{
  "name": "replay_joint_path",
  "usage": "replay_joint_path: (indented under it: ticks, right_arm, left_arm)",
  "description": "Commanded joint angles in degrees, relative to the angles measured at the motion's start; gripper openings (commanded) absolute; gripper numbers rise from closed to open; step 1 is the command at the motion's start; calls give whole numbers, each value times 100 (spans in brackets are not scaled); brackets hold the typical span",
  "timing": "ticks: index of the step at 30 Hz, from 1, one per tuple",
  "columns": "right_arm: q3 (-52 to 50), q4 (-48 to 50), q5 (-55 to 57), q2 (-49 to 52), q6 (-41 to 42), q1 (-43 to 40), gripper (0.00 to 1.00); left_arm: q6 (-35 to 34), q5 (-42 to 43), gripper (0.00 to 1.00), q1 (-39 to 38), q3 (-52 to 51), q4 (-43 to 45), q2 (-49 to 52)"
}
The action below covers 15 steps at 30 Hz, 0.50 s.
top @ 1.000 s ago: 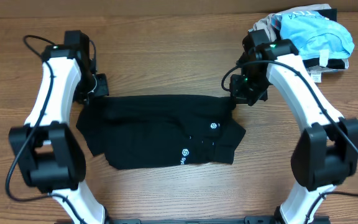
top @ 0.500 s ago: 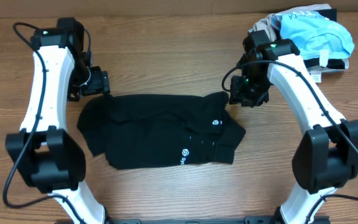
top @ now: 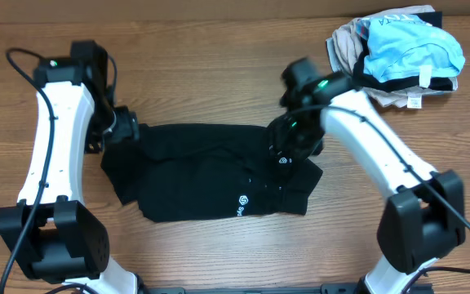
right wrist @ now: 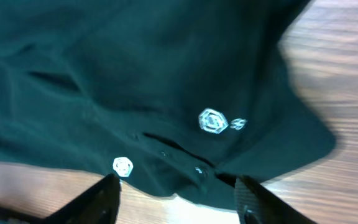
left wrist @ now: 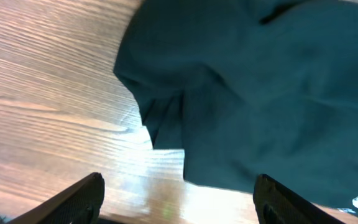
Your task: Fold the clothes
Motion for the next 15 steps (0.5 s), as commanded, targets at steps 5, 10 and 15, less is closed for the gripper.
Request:
replay_joint_path:
  ticks: [5,10,15]
  right_arm:
    - [-1224,951,225,-111,1163,118,64]
    - [-1788,1670,151,-111,1272,118,62]
    - [-1941,2028,76,-79,1268,118,58]
  left_arm:
    - [-232,-50,78,114,-809,638,-166]
    - [-240,-11,79,116,-813,890,-166]
    - [-240,-13,80,116,-813,914,-166]
